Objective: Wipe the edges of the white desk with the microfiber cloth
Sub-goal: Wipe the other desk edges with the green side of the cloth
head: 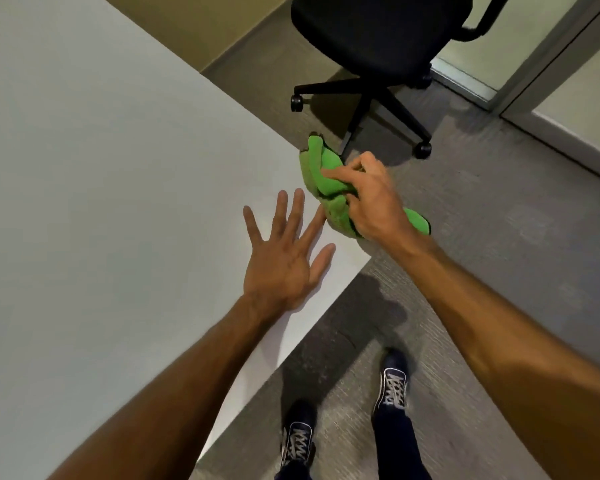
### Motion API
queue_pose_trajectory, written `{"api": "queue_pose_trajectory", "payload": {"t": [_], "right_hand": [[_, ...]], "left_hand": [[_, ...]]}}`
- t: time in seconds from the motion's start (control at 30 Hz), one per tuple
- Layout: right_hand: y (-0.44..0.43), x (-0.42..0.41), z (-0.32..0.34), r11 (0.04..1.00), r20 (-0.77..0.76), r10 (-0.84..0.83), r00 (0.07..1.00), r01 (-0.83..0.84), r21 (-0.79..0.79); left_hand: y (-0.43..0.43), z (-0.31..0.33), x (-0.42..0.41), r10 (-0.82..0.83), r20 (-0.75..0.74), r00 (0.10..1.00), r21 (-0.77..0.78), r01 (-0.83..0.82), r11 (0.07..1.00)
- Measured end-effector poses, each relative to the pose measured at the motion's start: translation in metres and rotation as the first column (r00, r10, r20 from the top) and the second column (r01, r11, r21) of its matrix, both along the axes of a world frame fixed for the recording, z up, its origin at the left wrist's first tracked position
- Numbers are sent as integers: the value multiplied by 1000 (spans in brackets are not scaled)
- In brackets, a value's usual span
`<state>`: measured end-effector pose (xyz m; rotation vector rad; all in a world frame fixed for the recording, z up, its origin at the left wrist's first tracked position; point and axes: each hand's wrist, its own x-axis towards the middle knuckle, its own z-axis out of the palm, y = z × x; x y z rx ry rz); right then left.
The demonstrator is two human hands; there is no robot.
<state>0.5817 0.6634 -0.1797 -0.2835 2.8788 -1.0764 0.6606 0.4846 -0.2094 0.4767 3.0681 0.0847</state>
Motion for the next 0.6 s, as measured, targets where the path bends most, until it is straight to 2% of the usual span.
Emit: {"api": "queue_pose_trajectory", "payload": {"t": [0.13, 0.3, 0.4, 0.5, 0.6], "right_hand": [[26, 32, -5, 986, -86, 23, 996, -8, 169], [39, 36, 6, 975, -59, 100, 993, -86, 204], [16, 16, 14, 974, -65, 131, 989, -116, 196], [-28, 3, 18, 947, -81, 176, 981, -146, 285], [-65, 22, 21, 900, -58, 313, 948, -277, 336]], "left_hand": [[4, 5, 2, 78, 77, 994, 22, -80, 997], [11, 18, 16, 261, 136, 956, 66, -272, 960], [10, 15, 54, 476, 133, 869, 74, -487, 870], [-10, 8, 110, 634, 121, 764, 67, -643, 763], [-42, 7, 146, 738, 130, 662, 78, -749, 658]]}}
